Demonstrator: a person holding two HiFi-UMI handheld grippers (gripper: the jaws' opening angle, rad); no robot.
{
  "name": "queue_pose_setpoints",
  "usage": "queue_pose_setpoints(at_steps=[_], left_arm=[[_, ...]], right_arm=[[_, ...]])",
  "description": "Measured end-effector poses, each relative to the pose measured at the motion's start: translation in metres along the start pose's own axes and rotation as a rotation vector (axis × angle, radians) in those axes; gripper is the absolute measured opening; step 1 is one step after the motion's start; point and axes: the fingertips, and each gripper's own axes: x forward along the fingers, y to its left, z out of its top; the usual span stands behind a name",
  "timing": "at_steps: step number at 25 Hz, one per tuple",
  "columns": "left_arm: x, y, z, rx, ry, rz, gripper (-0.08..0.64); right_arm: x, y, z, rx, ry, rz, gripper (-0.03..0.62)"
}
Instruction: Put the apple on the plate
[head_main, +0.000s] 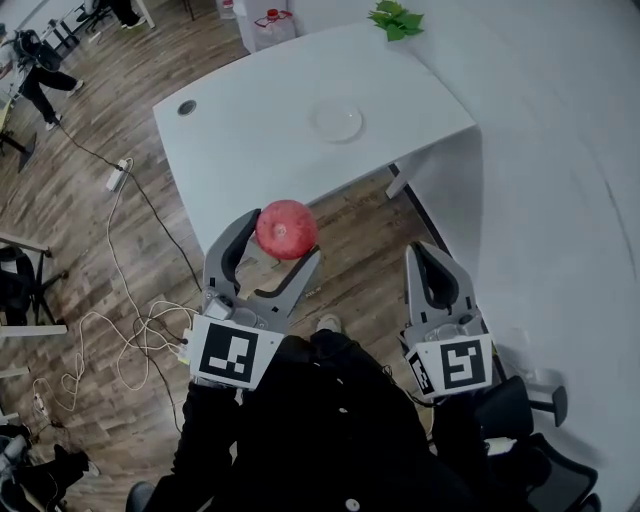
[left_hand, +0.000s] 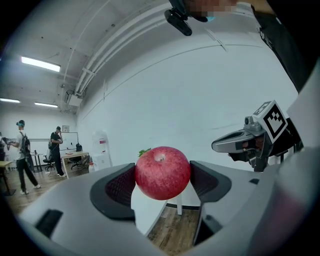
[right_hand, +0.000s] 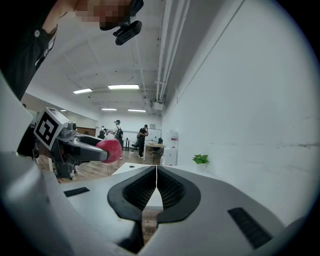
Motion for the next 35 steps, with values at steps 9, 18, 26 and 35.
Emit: queue_pose_setpoints(at_steps=[9, 18, 26, 35], left_arm=[[0.014, 0.011, -0.004, 0.013, 0.035, 0.061, 0.354], [0.069, 0.031, -0.004, 0.010, 0.005, 0.040, 0.354], [0.134, 0.067, 0.005, 0.021, 0.004, -0.006, 0.354], [0.194, 0.114, 0.002, 0.021, 0.011, -0.046, 0.354]], right_arm=[[0.011, -0.018, -0.010, 0.040, 0.022, 0.014, 0.041], [0.044, -0.046, -0.013, 0.020, 0.040, -0.021, 0.041], [0.109, -0.079, -0.003, 0.022, 0.040, -0.049, 0.041], [0.183, -0.099, 0.008, 0.022, 0.055, -0.061, 0.041]])
